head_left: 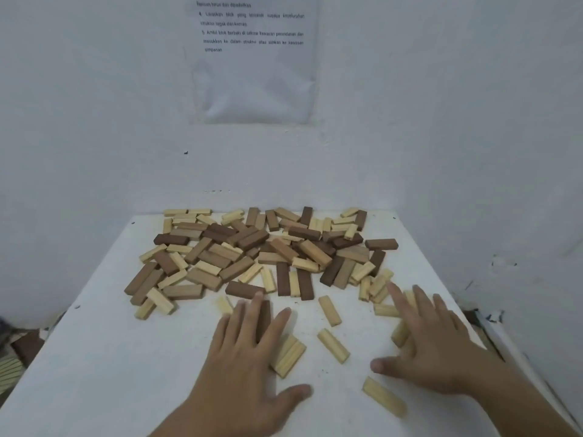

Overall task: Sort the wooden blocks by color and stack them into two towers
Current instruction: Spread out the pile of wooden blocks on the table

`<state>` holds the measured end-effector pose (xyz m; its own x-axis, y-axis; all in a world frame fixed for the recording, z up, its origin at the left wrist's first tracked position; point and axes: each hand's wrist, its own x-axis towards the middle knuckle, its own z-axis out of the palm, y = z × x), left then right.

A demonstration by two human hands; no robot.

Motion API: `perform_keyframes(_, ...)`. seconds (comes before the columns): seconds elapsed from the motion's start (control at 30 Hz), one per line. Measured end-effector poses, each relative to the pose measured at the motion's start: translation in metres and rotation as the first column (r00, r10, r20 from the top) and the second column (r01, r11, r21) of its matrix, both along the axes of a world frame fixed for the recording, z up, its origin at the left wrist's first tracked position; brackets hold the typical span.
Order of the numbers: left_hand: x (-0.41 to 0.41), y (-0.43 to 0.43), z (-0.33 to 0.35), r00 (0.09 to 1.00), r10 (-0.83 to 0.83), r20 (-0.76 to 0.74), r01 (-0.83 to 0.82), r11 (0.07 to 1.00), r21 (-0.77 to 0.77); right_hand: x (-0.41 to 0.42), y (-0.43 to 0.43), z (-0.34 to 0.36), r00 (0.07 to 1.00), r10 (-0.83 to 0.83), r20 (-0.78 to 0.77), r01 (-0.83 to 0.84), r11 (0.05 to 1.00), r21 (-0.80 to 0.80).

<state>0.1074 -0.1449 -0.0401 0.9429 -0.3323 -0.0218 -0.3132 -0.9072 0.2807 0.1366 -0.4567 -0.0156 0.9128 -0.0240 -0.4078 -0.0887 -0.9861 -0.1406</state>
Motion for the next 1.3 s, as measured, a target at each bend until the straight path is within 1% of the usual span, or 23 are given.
perform_keyframes(0.13,0.005,-0.009,-0.010,0.998,-0.003,0.066,0.001,0.999,0.032,-0.014,0.020,-0.009,0.993,0.064,0.102,-0.071,0.996,0.061)
perform_keyframes(0.2,0.008,-0.012,-0.012,0.996,-0.005,0.094,0.004,1.000,0.015,-0.015,0.025,-0.006,0.989,0.083,0.124,-0.097,0.990,0.105)
perform_keyframes(0.27,0.012,-0.013,-0.011,0.991,-0.004,0.136,0.003,1.000,0.005,-0.017,0.028,0.001,0.989,0.116,0.090,-0.127,0.984,0.126)
perform_keyframes(0.37,0.017,-0.013,-0.007,0.984,0.022,0.176,-0.015,0.999,-0.039,-0.024,0.032,0.008,0.983,0.182,-0.003,-0.181,0.980,0.076)
perform_keyframes(0.43,0.020,-0.013,-0.006,0.982,0.033,0.186,-0.023,0.998,-0.056,-0.029,0.035,0.010,0.980,0.196,-0.030,-0.194,0.979,0.058)
perform_keyframes(0.67,0.022,-0.011,-0.010,0.968,0.032,0.249,0.000,0.992,-0.127,-0.033,0.036,0.019,0.976,0.211,0.054,-0.218,0.962,0.167)
perform_keyframes(0.77,0.027,-0.009,-0.011,0.966,0.016,0.258,0.028,0.986,-0.165,-0.033,0.036,0.019,0.972,0.220,0.081,-0.231,0.960,0.158)
perform_keyframes(0.83,0.031,-0.008,-0.012,0.965,0.003,0.262,0.044,0.984,-0.174,-0.037,0.037,0.014,0.965,0.222,0.140,-0.241,0.960,0.139)
perform_keyframes(0.87,0.032,-0.007,-0.012,0.962,-0.004,0.273,0.056,0.981,-0.183,-0.041,0.038,0.008,0.953,0.231,0.199,-0.255,0.961,0.107)
perform_keyframes(0.93,0.034,-0.006,-0.013,0.949,-0.019,0.315,0.088,0.975,-0.206,-0.050,0.044,-0.008,0.898,0.254,0.360,-0.275,0.961,0.010)
perform_keyframes(1.03,0.034,-0.006,-0.013,0.928,-0.044,0.370,0.129,0.970,-0.208,-0.057,0.051,-0.027,0.813,0.193,0.549,-0.244,0.969,0.022)
perform_keyframes(1.17,0.033,-0.008,-0.010,0.907,-0.059,0.417,0.160,0.964,-0.211,-0.052,0.053,-0.033,0.761,0.157,0.630,-0.219,0.975,0.021)
perform_keyframes(1.3,0.029,-0.007,-0.006,0.900,-0.049,0.433,0.181,0.946,-0.269,-0.054,0.053,-0.035,0.703,0.141,0.698,-0.258,0.964,0.066)
